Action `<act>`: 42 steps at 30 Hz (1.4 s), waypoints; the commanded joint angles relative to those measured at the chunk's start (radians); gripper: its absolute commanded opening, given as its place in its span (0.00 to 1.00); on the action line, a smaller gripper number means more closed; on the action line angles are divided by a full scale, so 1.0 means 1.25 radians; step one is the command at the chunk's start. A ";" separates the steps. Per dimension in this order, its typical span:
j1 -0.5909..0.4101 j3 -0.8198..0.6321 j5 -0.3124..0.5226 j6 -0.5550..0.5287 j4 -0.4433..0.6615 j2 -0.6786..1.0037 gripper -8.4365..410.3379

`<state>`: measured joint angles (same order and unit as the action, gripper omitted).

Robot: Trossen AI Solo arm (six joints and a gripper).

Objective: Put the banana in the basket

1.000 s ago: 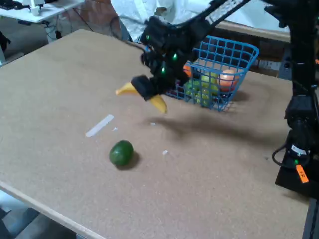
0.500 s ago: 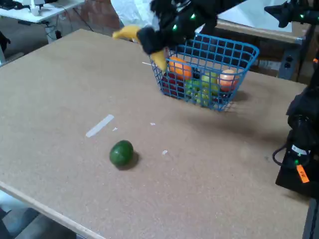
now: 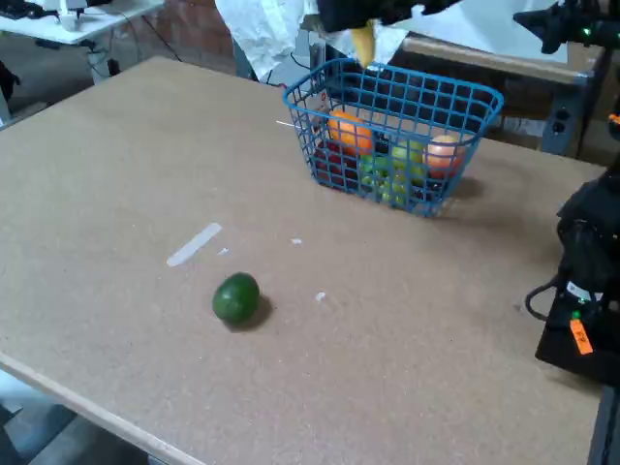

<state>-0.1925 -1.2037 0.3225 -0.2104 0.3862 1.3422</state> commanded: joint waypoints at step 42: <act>-0.294 -0.283 -0.125 -0.105 0.287 0.476 0.02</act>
<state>-0.5594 -1.5574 0.1505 -0.3901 0.7319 1.9362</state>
